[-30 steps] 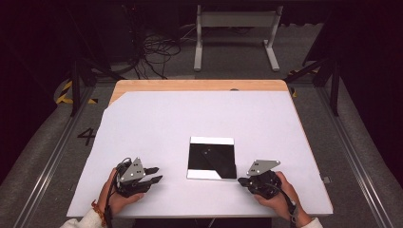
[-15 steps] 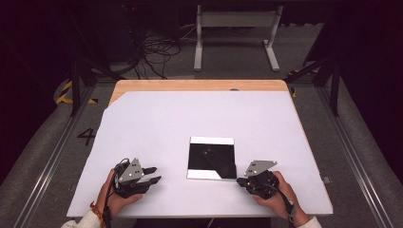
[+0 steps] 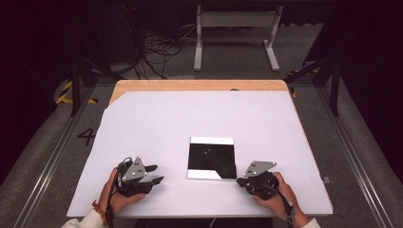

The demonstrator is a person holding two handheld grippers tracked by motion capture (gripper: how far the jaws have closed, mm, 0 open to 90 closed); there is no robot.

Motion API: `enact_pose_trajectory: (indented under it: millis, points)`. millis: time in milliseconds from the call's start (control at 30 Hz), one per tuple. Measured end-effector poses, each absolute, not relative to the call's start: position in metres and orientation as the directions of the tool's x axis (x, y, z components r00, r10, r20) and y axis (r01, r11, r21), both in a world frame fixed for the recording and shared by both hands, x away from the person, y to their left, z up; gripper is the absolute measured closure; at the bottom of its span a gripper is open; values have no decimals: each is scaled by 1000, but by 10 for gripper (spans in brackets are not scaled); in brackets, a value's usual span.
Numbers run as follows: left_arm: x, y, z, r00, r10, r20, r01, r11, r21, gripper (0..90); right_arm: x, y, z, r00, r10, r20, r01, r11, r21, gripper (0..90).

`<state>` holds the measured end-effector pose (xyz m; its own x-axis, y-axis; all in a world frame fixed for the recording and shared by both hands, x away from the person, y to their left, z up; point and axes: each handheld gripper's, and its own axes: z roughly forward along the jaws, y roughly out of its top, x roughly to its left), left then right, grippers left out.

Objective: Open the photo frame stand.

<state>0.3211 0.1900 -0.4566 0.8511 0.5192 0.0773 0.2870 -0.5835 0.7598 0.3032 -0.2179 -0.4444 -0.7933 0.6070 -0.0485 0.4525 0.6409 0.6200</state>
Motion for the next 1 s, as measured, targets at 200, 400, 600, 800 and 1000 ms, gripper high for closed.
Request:
enact_pose_trajectory:
  millis: [200,400,600,800,1000]
  points:
    - [323,189,-457,840,538,73,301,-573,763,466,302,-215,-444,-789,611,-68,452,651,611,888]
    - [323,188,-458,837,542,81,301,-578,759,437,304,-212,-442,-780,623,-64,471,651,595,875]
    - [323,187,-459,829,552,90,308,-585,750,412,307,-211,-442,-779,625,-45,486,647,588,874]
    - [324,185,-459,832,546,95,304,-594,744,400,309,-214,-443,-767,641,-24,495,616,613,844]
    - [324,186,-460,832,548,86,310,-589,746,396,309,-213,-440,-775,631,-37,500,649,573,842]
